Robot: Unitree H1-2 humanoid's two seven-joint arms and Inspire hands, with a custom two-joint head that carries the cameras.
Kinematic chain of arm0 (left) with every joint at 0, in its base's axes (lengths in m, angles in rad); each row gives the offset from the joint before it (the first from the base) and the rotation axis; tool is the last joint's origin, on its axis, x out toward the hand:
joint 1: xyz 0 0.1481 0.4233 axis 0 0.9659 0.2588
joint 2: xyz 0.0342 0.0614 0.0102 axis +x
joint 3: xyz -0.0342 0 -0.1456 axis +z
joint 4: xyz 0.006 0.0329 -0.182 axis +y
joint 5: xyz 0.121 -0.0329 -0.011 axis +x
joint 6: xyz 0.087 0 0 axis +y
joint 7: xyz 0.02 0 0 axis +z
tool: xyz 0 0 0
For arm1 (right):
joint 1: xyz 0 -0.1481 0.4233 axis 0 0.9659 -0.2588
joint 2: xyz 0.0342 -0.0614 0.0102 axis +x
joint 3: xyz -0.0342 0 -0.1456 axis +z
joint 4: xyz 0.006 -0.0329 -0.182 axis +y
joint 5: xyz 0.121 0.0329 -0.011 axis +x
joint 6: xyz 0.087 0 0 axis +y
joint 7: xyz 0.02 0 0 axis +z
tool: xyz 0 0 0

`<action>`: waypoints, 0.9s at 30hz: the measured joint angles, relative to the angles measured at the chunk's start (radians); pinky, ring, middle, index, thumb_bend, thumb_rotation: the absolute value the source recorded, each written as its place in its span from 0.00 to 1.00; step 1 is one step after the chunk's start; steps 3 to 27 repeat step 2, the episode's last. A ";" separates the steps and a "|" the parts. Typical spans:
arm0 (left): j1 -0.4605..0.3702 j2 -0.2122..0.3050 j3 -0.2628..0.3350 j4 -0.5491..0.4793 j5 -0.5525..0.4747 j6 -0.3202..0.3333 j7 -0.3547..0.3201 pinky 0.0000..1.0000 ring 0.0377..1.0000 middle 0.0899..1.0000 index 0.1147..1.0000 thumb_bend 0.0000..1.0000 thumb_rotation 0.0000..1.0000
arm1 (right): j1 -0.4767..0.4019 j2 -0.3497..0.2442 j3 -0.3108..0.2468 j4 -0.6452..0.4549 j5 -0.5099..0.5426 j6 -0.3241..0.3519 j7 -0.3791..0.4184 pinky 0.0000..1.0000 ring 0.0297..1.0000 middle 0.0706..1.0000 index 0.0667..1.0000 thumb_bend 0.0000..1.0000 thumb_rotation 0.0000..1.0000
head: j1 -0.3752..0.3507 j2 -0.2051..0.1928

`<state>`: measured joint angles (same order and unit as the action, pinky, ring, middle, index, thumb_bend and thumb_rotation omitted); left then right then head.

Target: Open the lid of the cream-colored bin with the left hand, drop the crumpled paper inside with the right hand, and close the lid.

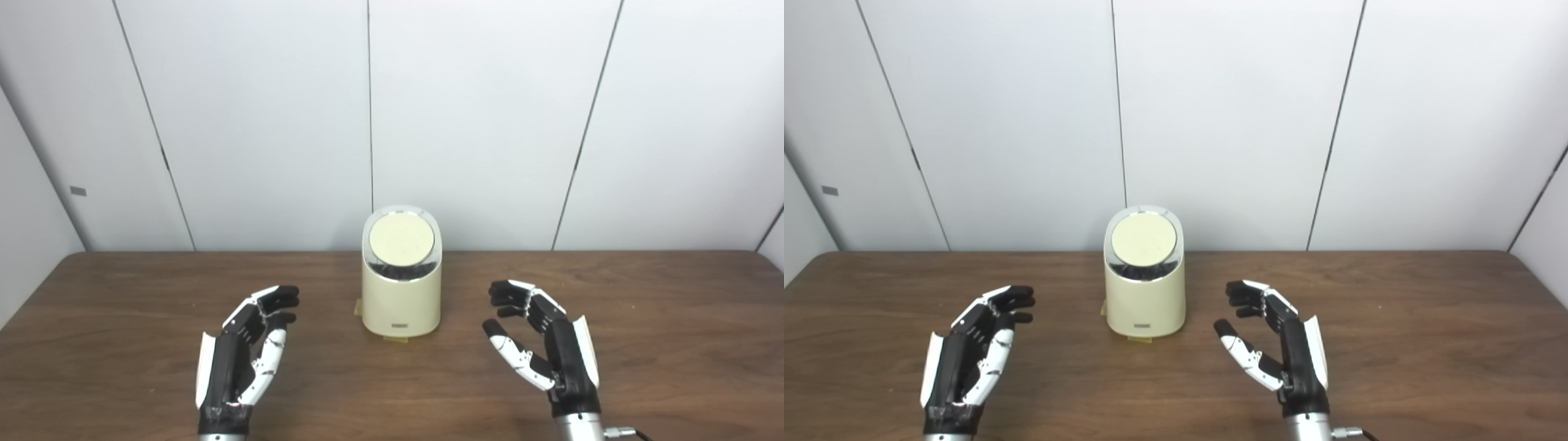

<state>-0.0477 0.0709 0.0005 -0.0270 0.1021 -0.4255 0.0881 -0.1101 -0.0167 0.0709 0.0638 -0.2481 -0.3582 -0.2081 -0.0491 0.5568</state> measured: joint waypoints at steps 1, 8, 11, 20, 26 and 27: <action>0.001 -0.001 -0.002 -0.001 0.011 0.000 0.005 0.62 0.68 0.70 0.67 0.21 0.39 | 0.002 0.001 -0.003 -0.002 0.005 0.000 0.001 0.58 0.65 0.64 0.63 0.29 0.32 | 0.002 0.005; 0.002 -0.001 -0.005 -0.004 0.017 0.000 0.013 0.61 0.68 0.70 0.66 0.21 0.37 | 0.006 0.002 -0.005 -0.006 0.007 0.000 0.002 0.58 0.65 0.64 0.62 0.29 0.31 | 0.002 0.005; 0.002 -0.001 -0.005 -0.004 0.017 0.000 0.013 0.61 0.68 0.70 0.66 0.21 0.37 | 0.006 0.002 -0.005 -0.006 0.007 0.000 0.002 0.58 0.65 0.64 0.62 0.29 0.31 | 0.002 0.005; 0.002 -0.001 -0.005 -0.004 0.017 0.000 0.013 0.61 0.68 0.70 0.66 0.21 0.37 | 0.006 0.002 -0.005 -0.006 0.007 0.000 0.002 0.58 0.65 0.64 0.62 0.29 0.31 | 0.002 0.005; 0.002 -0.001 -0.005 -0.004 0.017 0.000 0.013 0.61 0.68 0.70 0.66 0.21 0.37 | 0.006 0.002 -0.005 -0.006 0.007 0.000 0.002 0.58 0.65 0.64 0.62 0.29 0.31 | 0.002 0.005; 0.002 -0.001 -0.005 -0.004 0.017 0.000 0.013 0.61 0.68 0.70 0.66 0.21 0.37 | 0.006 0.002 -0.005 -0.006 0.007 0.000 0.002 0.58 0.65 0.64 0.62 0.29 0.31 | 0.002 0.005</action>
